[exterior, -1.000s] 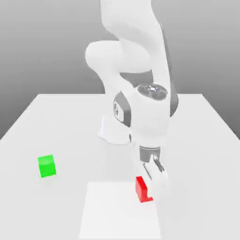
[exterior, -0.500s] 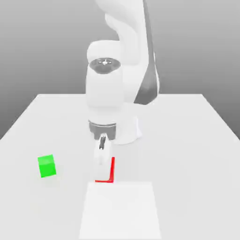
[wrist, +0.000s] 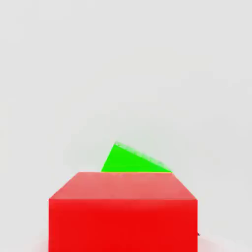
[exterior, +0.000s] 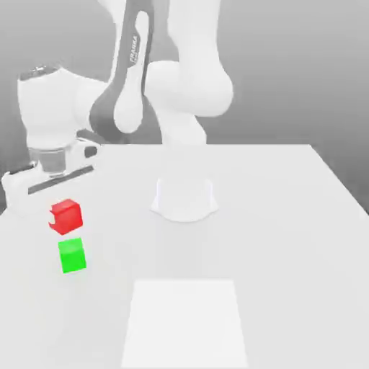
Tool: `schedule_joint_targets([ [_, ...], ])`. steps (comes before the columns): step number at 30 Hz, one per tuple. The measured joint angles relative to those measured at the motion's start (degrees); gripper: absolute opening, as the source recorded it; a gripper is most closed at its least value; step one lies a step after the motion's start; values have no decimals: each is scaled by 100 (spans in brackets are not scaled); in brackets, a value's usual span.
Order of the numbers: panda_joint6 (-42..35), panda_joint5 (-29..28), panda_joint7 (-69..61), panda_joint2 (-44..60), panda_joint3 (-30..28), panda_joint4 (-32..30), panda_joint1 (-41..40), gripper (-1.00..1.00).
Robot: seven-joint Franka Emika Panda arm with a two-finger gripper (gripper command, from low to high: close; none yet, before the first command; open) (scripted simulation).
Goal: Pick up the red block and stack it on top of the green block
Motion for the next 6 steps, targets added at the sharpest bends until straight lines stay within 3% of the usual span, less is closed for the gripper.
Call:
schedule_joint_targets([
  [2,392,39,-26,409,6,16,1,-100],
  [3,554,72,-50,578,18,23,-3,100],
  [6,554,72,-50,578,18,23,4,100],
])
